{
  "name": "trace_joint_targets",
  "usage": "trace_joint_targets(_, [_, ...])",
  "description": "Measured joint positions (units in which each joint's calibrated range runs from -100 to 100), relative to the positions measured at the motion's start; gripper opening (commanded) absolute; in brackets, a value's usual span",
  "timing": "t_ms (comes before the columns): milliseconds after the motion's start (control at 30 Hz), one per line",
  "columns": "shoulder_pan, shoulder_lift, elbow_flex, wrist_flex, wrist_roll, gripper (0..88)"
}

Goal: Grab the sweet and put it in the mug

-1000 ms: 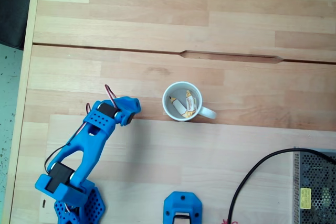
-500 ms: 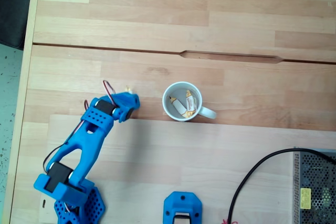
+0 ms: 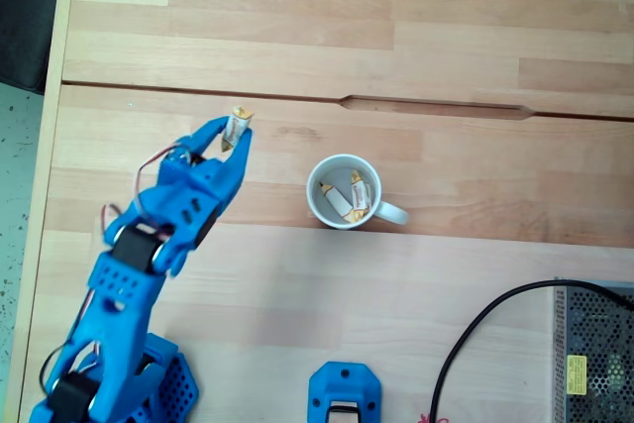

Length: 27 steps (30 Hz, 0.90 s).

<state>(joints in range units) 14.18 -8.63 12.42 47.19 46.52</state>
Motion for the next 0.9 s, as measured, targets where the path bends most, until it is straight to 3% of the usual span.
trace_joint_targets(167, [7.4,-3.7,4.8,-0.2,-0.9,3.7])
trace_joint_targets(400, [15.3,-3.8,9.1,-0.2,2.2,3.8])
trace_joint_targets(900, [17.2,10.4,9.3,-3.9,5.1,4.3])
